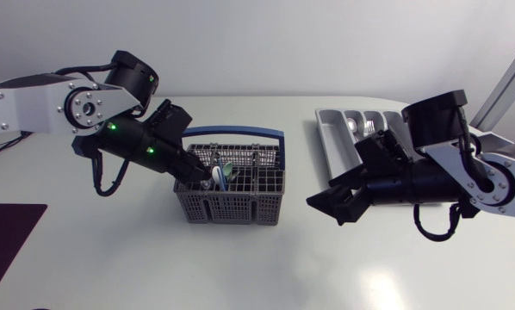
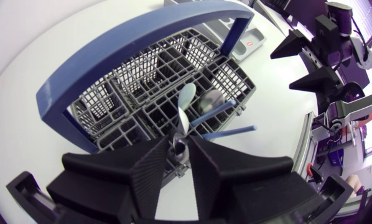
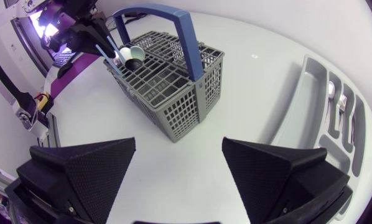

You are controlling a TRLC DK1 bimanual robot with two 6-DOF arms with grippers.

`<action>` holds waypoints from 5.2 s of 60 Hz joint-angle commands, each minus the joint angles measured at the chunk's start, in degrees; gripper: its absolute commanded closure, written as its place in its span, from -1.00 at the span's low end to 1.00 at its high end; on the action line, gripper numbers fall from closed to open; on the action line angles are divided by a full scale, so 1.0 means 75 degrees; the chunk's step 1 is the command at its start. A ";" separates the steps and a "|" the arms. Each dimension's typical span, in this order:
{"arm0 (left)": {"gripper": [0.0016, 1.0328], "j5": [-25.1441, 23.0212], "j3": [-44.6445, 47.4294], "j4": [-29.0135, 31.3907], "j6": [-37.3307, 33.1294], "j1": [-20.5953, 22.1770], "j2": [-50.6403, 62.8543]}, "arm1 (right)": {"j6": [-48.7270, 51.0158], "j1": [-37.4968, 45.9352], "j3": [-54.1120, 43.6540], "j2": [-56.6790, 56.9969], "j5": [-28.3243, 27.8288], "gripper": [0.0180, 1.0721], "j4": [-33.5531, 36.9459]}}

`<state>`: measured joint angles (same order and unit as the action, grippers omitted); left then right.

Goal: Unload the cutlery basket into the drawer organizer.

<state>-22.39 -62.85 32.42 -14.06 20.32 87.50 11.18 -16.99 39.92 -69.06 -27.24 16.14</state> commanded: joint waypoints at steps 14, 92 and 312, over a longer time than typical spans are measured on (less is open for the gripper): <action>0.64 -0.0014 -0.0022 -0.0034 0.0293 0.0221 0.0356 | 0.0173 0.0121 -0.0296 0.0196 -0.0082 -0.91 0.0051; 0.69 -0.0635 -0.1522 0.2181 0.0223 -0.0142 -0.1636 | 0.0384 0.0063 -0.0542 0.0887 -0.0082 -0.91 0.0156; 0.63 0.4251 0.3388 -0.4241 -0.2226 0.2518 -0.3476 | 0.1545 0.0531 -0.1397 0.1391 -0.0539 -0.91 0.0051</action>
<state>11.31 -35.40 -0.75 -32.40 40.93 62.15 21.54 -13.32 30.74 -57.89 -30.89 17.37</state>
